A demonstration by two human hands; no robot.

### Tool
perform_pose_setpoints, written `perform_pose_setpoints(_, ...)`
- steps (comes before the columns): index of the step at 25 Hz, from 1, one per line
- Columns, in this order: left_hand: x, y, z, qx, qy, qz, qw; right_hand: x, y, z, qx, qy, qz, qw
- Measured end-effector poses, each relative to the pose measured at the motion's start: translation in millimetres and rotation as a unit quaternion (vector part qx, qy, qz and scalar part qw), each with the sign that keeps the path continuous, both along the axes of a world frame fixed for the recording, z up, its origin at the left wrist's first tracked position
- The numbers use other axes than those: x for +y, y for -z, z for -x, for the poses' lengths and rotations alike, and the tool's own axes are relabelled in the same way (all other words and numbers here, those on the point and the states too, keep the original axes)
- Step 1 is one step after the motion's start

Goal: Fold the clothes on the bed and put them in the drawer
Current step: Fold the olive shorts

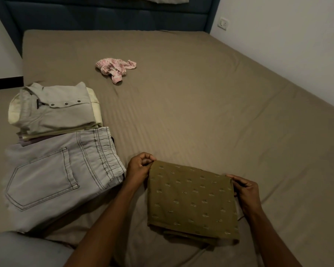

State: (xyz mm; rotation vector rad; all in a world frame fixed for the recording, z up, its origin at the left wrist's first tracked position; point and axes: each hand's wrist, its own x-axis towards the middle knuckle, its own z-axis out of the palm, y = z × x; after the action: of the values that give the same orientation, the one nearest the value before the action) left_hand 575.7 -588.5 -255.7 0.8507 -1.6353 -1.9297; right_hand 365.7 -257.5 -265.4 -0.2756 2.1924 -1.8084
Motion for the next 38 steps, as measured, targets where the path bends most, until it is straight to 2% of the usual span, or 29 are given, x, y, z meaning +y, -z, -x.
perform_pose_setpoints(3, 3, 8, -4, -0.03, -0.073, -0.011, 0.997, -2, 1, 2, 0.004, 0.011, -0.003, 1.0)
perform_pose_setpoints(5, 6, 7, -9, -0.039, -0.082, -0.028, 0.995, -5, -2, 1, -0.001, 0.019, -0.018, 1.0)
perform_pose_setpoints(7, 10, 7, -13, -0.077, -0.042, 0.027, 0.996, -8, -13, -7, -0.01, 0.047, -0.031, 0.998)
perform_pose_setpoints(8, 13, 6, -14, -0.105, -0.019, 0.07, 0.992, -10, -22, -16, 0.022, 0.062, -0.077, 0.995)
perform_pose_setpoints(9, 15, 6, -14, -0.131, -0.011, 0.114, 0.985, -14, -33, -28, 0.104, 0.063, -0.16, 0.98)
perform_pose_setpoints(11, 11, 8, -9, -0.154, -0.031, 0.135, 0.978, -23, -46, -60, 0.302, 0.006, -0.341, 0.89)
perform_pose_setpoints(12, 7, 8, -6, -0.159, -0.044, 0.115, 0.98, -32, -46, -77, 0.346, -0.028, -0.387, 0.855)
perform_pose_setpoints(14, 4, 10, -4, -0.176, -0.058, 0.086, 0.979, -43, -32, -100, 0.355, -0.089, -0.439, 0.82)
perform_pose_setpoints(17, 11, 11, -12, -0.208, -0.063, 0.177, 0.96, -41, -3, -105, 0.314, -0.119, -0.458, 0.823)
perform_pose_setpoints(20, 30, -2, -25, -0.2, -0.109, 0.165, 0.96, -41, -5, -102, 0.292, -0.114, -0.464, 0.828)
perform_pose_setpoints(22, 46, -6, -39, -0.216, -0.097, 0.176, 0.956, -38, -13, -111, 0.281, -0.065, -0.439, 0.851)
perform_pose_setpoints(25, 80, -4, -58, -0.227, -0.062, 0.157, 0.959, -15, -23, -115, 0.205, 0.057, -0.408, 0.888)
perform_pose_setpoints(27, 98, 8, -64, -0.215, -0.039, 0.104, 0.97, -1, -31, -109, 0.11, 0.097, -0.384, 0.912)
perform_pose_setpoints(30, 104, 15, -62, -0.124, -0.017, -0.081, 0.989, -1, -61, -95, -0.093, 0.083, -0.233, 0.964)
perform_pose_setpoints(33, 101, 6, -61, -0.048, -0.012, -0.19, 0.981, -2, -84, -99, -0.214, 0.042, -0.121, 0.968)
perform_pose_setpoints(35, 101, -7, -61, -0.019, -0.015, -0.263, 0.965, -2, -89, -108, -0.302, 0.019, -0.029, 0.953)
perform_pose_setpoints(38, 97, -21, -59, -0.026, 0.026, -0.322, 0.946, 3, -83, -115, -0.342, 0.0, 0.055, 0.938)
